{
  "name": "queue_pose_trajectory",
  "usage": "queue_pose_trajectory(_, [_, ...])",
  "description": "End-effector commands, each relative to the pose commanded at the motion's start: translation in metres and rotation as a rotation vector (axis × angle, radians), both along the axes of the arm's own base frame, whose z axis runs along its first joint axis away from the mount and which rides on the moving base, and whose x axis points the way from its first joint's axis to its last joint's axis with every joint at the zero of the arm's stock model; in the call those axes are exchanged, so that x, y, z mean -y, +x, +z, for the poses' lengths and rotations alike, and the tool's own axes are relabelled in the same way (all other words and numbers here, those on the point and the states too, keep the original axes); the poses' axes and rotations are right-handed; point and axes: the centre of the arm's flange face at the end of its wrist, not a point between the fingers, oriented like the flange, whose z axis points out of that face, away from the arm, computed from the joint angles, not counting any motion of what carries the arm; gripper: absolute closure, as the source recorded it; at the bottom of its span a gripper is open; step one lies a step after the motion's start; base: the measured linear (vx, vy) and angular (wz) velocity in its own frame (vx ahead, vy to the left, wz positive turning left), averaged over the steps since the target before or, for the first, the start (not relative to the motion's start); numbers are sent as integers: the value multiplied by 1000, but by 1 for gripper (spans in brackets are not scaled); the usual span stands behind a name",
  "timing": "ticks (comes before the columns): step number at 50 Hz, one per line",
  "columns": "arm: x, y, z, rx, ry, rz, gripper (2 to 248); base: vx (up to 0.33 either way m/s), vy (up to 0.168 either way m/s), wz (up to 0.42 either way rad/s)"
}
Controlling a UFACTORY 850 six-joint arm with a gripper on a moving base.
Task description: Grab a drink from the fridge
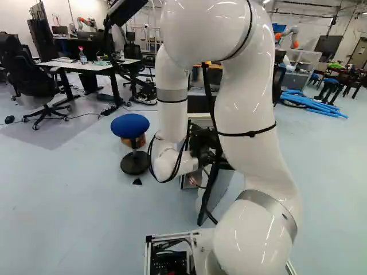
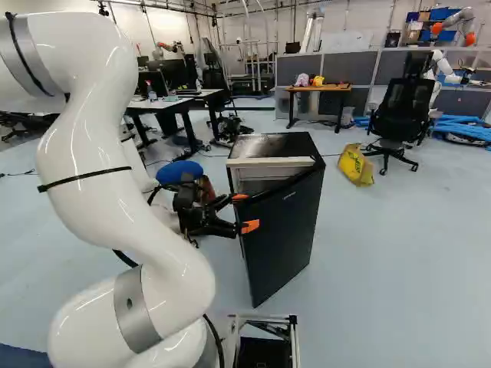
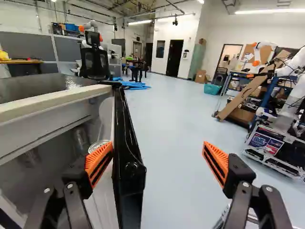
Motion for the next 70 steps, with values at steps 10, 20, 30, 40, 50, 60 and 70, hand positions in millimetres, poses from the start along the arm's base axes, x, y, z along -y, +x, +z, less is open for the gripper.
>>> queue_pose_trajectory(10, [3,-4,0,4,3,-69,3,0,0,0])
queue_pose_trajectory(20, [7,-5,1,12,9,-149,3,0,0,0])
queue_pose_trajectory(30, [12,-5,2,23,18,-235,3,0,0,0])
queue_pose_trajectory(40, [18,-3,3,37,30,-328,3,0,0,0])
queue_pose_trajectory(50, [26,1,6,57,46,-433,3,0,0,0])
queue_pose_trajectory(60, [36,8,9,84,67,-550,3,0,0,0])
queue_pose_trajectory(70, [50,19,14,115,88,-646,3,0,0,0])
